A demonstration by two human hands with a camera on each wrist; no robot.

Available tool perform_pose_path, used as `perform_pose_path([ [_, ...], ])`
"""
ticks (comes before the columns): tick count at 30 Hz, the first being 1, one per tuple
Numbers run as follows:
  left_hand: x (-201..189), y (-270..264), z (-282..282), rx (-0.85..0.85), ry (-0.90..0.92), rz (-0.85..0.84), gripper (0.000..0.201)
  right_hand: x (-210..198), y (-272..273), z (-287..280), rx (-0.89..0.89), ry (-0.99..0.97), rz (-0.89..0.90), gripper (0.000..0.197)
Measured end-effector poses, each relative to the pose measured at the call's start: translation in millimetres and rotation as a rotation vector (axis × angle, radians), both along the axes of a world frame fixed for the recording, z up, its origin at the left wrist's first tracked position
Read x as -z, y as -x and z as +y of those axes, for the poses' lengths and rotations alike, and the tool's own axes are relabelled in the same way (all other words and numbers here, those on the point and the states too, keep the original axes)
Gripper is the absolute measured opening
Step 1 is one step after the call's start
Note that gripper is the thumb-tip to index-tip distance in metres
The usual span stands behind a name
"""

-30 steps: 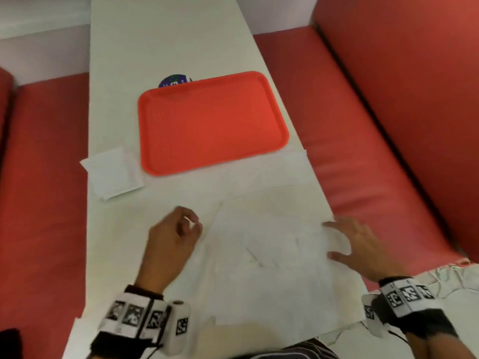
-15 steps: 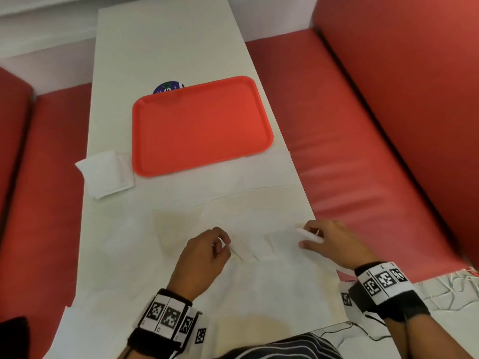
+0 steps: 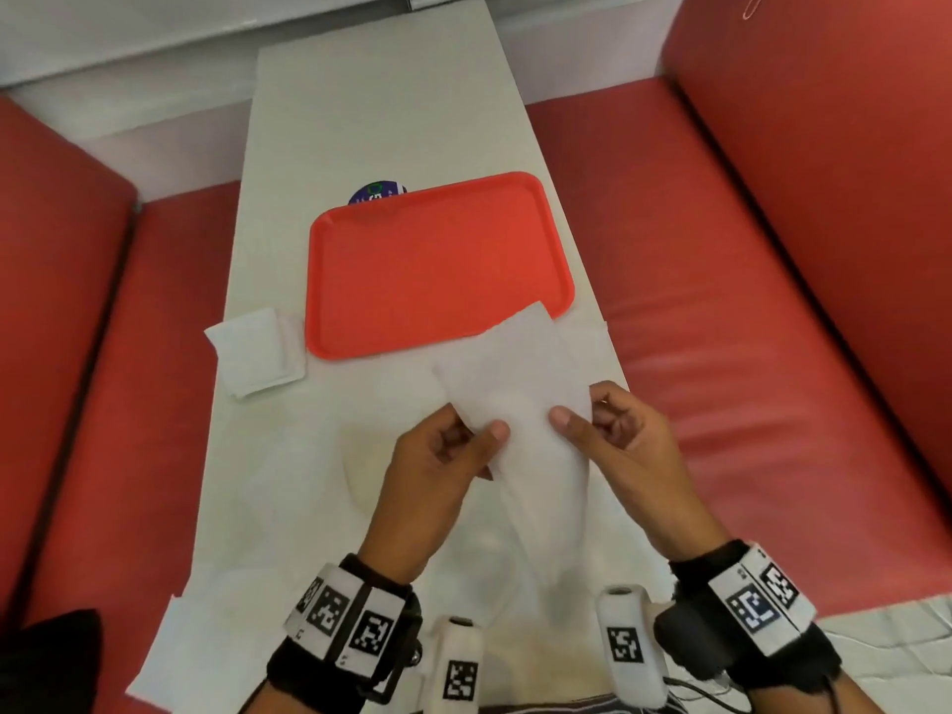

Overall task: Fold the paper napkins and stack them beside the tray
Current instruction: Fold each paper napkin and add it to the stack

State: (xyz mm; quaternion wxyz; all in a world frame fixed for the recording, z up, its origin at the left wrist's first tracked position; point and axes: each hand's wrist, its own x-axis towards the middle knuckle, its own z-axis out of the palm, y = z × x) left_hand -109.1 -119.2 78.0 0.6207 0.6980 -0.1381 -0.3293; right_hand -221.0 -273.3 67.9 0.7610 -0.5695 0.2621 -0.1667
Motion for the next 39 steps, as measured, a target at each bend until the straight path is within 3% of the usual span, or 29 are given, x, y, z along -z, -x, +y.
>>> perform_pose_path([
  [4,-8,-14,4,-0.09,0.036,0.048,0.022,8,5,-3,0.078,0.015,0.014,0.012],
  [14,-9,-9,10,0.024,-0.003,0.061,0.031,10,3,3,0.141,0.002,0.044,0.024],
  [19,-12,-12,12,0.045,0.034,0.027,0.008,10,4,5,0.166,-0.033,0.063,0.024],
  [26,-14,-13,15,0.037,0.008,0.0,0.018,5,3,3,0.054,-0.108,0.096,0.035],
  [31,-15,-11,13,0.044,0.052,-0.024,0.018,4,0,0,0.036,-0.105,0.046,0.026],
  [34,-18,-11,15,0.072,0.121,-0.157,0.025,-2,0,-1,0.0,-0.126,-0.027,0.016],
  [39,-20,-15,24,0.183,0.08,-0.364,0.057,-10,1,-6,-0.083,-0.172,-0.05,0.038],
])
